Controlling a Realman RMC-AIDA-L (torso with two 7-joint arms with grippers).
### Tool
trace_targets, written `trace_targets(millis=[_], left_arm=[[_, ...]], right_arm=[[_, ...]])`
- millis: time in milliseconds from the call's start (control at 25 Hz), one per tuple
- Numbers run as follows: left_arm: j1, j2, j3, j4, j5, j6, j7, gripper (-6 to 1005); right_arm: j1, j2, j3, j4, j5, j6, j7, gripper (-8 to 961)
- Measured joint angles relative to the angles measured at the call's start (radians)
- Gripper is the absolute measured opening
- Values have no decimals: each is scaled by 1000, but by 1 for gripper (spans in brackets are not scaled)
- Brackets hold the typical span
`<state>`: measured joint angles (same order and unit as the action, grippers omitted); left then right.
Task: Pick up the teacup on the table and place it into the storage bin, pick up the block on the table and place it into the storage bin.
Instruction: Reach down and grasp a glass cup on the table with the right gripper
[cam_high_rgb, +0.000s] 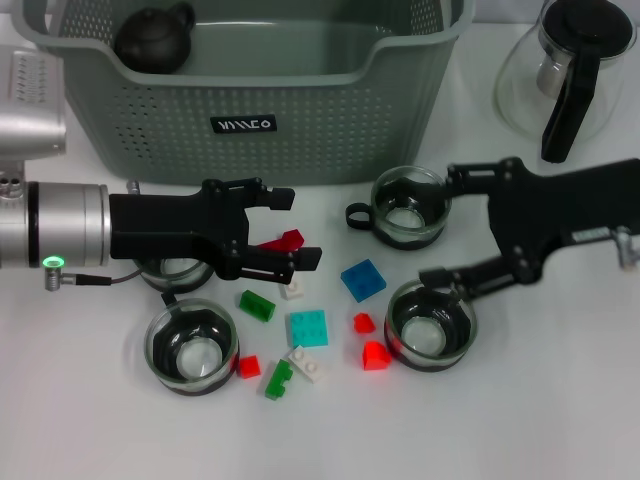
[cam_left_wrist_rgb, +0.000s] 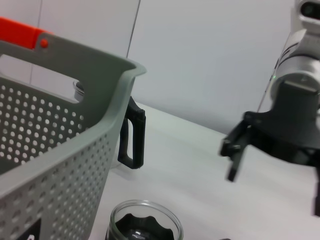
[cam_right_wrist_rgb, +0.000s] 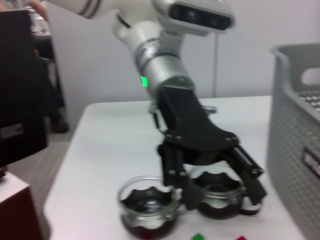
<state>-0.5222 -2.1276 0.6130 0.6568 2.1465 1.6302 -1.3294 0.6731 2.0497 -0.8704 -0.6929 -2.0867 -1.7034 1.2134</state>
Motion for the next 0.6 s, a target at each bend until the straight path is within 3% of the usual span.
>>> trace_targets(millis=[360, 600], left_arm=[[8, -8, 4, -16, 3, -5, 48, 930], [9, -10, 0, -30, 2, -5, 43, 929]], right_arm=[[-28, -4, -5, -118, -103, -127, 8, 935], [-6, 13, -8, -162, -209, -143, 53, 934]])
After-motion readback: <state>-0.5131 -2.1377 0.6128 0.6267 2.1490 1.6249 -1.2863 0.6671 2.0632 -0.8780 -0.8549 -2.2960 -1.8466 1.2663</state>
